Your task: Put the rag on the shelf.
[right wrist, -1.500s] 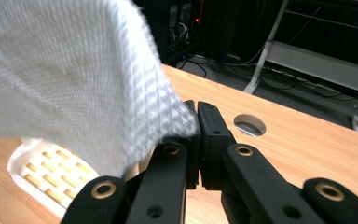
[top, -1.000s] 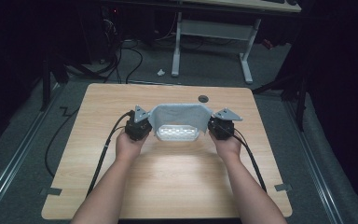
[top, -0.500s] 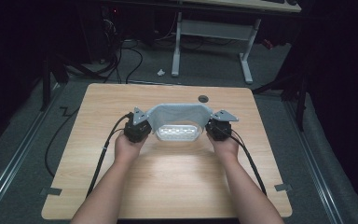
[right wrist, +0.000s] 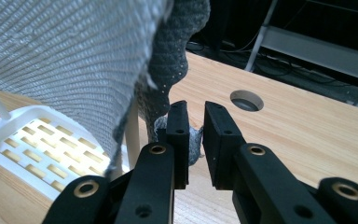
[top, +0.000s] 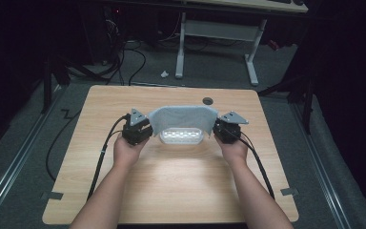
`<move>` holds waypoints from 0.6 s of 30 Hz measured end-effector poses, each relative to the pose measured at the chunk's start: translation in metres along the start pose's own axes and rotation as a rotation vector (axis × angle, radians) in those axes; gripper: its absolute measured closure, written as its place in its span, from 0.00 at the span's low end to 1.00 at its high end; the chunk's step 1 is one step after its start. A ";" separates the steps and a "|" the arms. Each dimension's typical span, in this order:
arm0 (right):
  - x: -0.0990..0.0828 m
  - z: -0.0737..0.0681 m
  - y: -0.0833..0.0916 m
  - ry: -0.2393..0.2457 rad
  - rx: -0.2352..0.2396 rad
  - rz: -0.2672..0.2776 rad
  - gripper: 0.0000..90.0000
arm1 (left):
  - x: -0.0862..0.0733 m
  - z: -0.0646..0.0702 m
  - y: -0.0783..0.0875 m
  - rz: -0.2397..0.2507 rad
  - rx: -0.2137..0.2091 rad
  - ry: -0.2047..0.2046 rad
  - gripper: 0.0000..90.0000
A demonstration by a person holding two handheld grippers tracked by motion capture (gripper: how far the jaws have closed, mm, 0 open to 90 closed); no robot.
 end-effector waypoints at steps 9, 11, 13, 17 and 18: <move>0.003 0.005 0.006 0.010 -0.010 0.011 0.90 | 0.002 -0.008 0.011 0.016 0.014 0.013 0.72; 0.004 0.006 0.008 0.008 -0.017 0.013 0.90 | 0.001 -0.011 0.013 0.018 0.023 0.019 0.72; 0.005 0.008 0.009 0.008 -0.020 0.015 0.90 | 0.001 -0.014 0.015 0.017 0.026 0.023 0.72; 0.006 0.010 0.012 0.011 -0.028 0.019 0.90 | -0.001 -0.017 0.017 0.023 0.031 0.031 0.71; 0.006 0.010 0.012 0.011 -0.028 0.019 0.90 | -0.001 -0.018 0.018 0.024 0.030 0.035 0.71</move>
Point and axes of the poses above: each handheld gripper's, and its own axes: y roughly backward along the jaws, x roughly out of its top, z roughly to its right, the point moved 2 cm from there along -y, roughly forward along the jaws
